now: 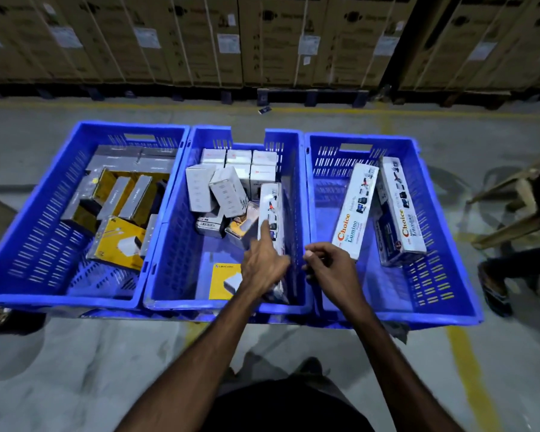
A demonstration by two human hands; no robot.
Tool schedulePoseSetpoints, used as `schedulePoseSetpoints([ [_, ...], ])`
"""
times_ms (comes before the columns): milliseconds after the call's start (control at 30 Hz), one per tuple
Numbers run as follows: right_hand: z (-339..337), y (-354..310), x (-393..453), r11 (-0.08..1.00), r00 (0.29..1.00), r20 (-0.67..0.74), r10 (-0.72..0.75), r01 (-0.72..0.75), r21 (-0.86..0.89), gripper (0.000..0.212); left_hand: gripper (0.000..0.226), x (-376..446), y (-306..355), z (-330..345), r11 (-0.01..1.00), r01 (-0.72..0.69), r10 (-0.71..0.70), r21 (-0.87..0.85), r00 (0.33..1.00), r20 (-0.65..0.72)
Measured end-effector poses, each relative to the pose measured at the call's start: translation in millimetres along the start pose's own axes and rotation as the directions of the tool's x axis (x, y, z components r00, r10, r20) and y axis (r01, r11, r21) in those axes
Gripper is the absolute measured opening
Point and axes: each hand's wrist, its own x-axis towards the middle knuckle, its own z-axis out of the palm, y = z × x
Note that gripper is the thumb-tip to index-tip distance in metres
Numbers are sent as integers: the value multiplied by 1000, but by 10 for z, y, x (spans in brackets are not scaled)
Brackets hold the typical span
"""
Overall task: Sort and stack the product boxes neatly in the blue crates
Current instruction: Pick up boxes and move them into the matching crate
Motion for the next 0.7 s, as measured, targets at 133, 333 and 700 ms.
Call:
schedulePoseSetpoints([
  [133, -21, 63, 4, 1000, 999, 28, -17, 17, 1, 12, 86, -94, 188, -454, 999, -38, 33, -27, 988, -150],
  [333, -11, 192, 36, 987, 994, 51, -94, 99, -124, 19, 88, -260, 793, -976, 969, -243, 245, 43, 928, -282],
  [700, 62, 214, 67, 978, 995, 74, -64, 77, -195, 18, 69, 167, 1895, -641, 854, -391, 448, 342, 888, -102],
])
